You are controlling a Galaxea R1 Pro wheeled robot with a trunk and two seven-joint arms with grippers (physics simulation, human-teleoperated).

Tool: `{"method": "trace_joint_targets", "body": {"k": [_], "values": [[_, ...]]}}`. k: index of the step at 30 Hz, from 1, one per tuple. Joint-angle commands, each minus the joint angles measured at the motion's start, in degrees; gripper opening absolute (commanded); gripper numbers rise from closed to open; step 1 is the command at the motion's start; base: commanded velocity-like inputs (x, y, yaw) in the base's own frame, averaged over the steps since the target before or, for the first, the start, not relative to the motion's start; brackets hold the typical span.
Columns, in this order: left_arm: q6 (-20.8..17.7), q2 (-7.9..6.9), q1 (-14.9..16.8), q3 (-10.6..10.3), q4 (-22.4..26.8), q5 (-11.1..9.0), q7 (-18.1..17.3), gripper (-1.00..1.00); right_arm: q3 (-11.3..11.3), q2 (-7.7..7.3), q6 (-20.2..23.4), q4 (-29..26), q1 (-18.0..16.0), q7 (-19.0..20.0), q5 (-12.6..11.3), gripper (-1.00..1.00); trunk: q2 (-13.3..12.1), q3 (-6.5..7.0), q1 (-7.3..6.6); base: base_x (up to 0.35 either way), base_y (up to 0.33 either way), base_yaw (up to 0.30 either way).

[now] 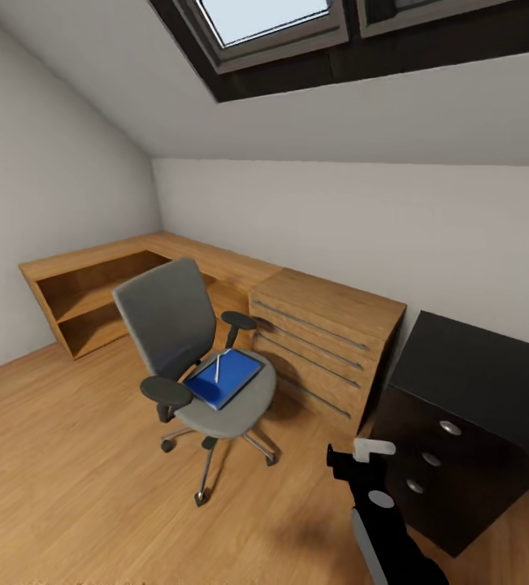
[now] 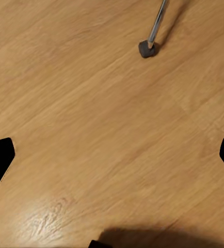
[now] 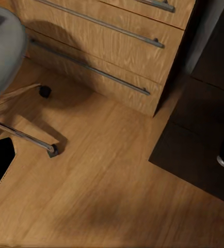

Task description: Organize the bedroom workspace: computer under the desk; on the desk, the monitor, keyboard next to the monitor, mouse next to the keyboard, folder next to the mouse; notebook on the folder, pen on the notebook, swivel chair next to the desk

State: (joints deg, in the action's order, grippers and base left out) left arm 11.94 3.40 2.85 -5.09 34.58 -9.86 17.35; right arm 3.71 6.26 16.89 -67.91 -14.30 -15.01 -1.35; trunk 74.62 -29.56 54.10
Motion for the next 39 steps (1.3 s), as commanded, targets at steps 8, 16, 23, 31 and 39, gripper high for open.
{"method": "trace_joint_targets", "body": {"k": [8,16,23,31,39], "values": [[0.3,-0.06,0.1,-0.5,0.0,-0.5,0.4,1.00,0.3,0.15,-0.1,0.6,0.0,-0.4,2.5,1.00,0.0,-0.59,0.01,0.008,0.036,0.196],[0.3,-0.06,0.1,-0.7,0.0,-0.3,0.3,1.00,1.4,0.16,-3.5,1.8,0.0,-0.4,3.1,1.00,0.0,-1.11,0.01,0.013,0.002,0.207],[0.3,-0.04,0.1,-0.8,0.0,-0.2,0.3,1.00,2.3,0.16,-4.5,2.2,0.0,-2.4,3.2,1.00,0.0,-1.56,0.01,0.251,0.000,0.208],[0.3,-0.09,0.1,-0.6,0.0,-0.3,0.3,1.00,3.8,0.07,-6.6,2.9,0.0,-5.0,3.1,1.00,0.0,-1.91,0.01,0.328,0.058,0.142],[0.2,-0.23,0.1,-0.6,0.0,-0.3,0.3,1.00,3.8,0.07,-6.8,3.0,0.0,-5.1,3.1,1.00,0.0,-1.93,0.01,0.329,0.026,0.120]]}}
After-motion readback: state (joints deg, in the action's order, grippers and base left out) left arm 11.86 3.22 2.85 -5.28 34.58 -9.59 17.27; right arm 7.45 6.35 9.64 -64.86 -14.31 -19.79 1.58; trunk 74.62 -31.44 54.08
